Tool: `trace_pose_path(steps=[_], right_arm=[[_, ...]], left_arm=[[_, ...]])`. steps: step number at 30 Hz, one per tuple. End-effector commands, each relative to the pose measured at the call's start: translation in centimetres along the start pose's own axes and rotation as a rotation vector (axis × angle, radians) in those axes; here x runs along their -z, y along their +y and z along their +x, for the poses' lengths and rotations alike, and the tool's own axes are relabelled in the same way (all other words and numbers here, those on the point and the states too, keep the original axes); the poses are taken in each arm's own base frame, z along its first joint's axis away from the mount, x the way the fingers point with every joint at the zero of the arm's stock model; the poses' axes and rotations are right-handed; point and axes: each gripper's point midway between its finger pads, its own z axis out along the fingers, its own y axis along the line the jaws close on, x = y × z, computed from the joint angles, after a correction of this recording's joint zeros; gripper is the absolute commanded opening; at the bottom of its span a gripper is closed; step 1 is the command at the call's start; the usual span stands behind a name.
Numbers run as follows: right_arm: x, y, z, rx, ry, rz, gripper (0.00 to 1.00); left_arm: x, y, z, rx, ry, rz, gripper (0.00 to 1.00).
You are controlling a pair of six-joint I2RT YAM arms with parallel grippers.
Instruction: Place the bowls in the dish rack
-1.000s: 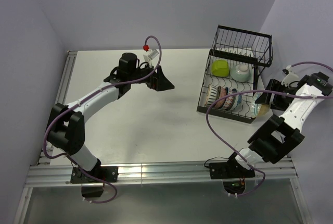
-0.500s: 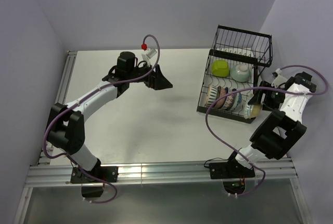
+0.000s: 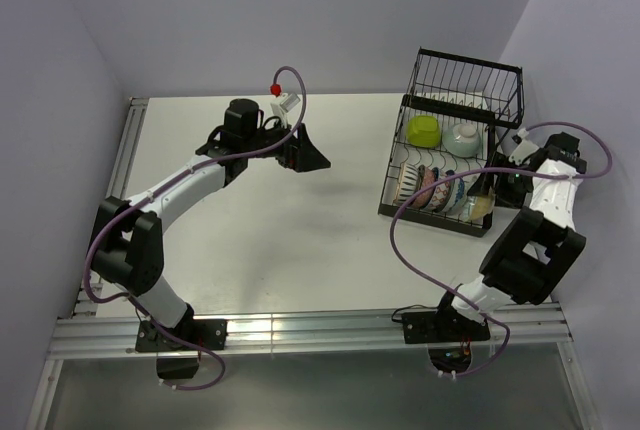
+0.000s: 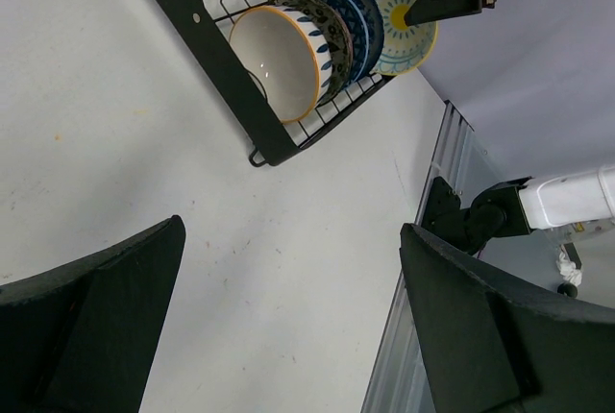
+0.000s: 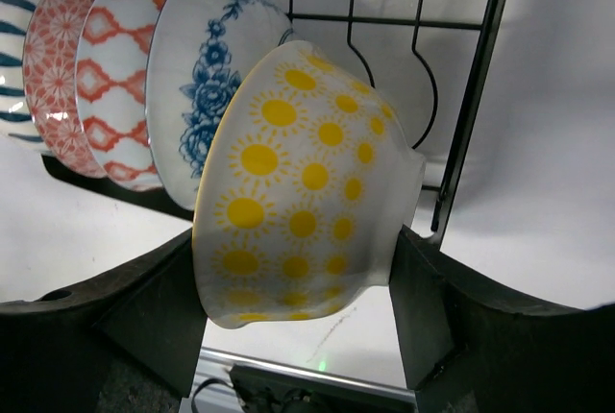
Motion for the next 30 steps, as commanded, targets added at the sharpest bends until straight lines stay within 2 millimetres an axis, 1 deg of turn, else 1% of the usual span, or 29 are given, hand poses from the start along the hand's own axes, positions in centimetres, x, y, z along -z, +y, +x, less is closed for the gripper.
trace_pose_path(steps=[1,5,6,17,19,20,23,24,25,26,28,29,30], right_arm=[[-0.3,-0.3,-1.7,0.014,-0.075,0.015,0.00],[-0.9,-0.2,-1.9,0.020,-0.082,0.015,0.00],[-1.2,-0.3,-1.6,0.017,-0.074,0.015,0.00],[-2.9,0.0,-1.5,0.032,-0.063,-0.013,0.00],[-3.2,0.0,-1.2,0.028,-0.045,-0.027,0.00],[-3.4,0.0,-1.1,0.028,-0.040,-0.032,0.04],[-3.6,-0.2,-0.9,0.020,-0.032,-0.026,0.11],[-3.7,-0.2,-0.9,0.017,-0.031,-0.027,0.17],[-3.6,-0.1,-0.8,0.017,-0.031,-0.027,0.20],[-3.6,-0.2,-0.9,0.017,-0.034,-0.024,0.29],[-3.5,-0.1,-0.8,0.015,-0.036,-0.019,0.37],[-3.4,-0.1,-0.8,0.016,-0.038,-0.016,0.46],[-3.3,-0.2,-0.9,0.012,-0.041,-0.009,0.51]], left_arm=[[0.0,-0.4,-1.1,-0.038,-0.020,0.027,1.00],[0.0,-0.3,-1.1,-0.041,-0.021,0.024,0.99],[0.0,-0.2,-1.1,-0.040,-0.020,0.022,0.99],[-0.2,0.2,-0.9,-0.036,-0.015,0.018,1.00],[-0.2,0.3,-0.9,-0.036,-0.015,0.017,1.00],[-0.2,0.3,-0.9,-0.036,-0.015,0.017,1.00],[-0.1,0.3,-0.8,-0.033,-0.018,0.018,0.99],[-0.1,0.2,-0.7,-0.032,-0.017,0.019,0.99],[-0.1,0.3,-0.7,-0.029,-0.016,0.018,1.00],[-0.1,0.2,-0.8,-0.031,-0.017,0.016,0.99],[-0.1,0.3,-0.7,-0.032,-0.016,0.014,1.00],[0.0,0.3,-0.7,-0.033,-0.016,0.014,0.99],[0.0,0.3,-0.6,-0.032,-0.015,0.013,1.00]])
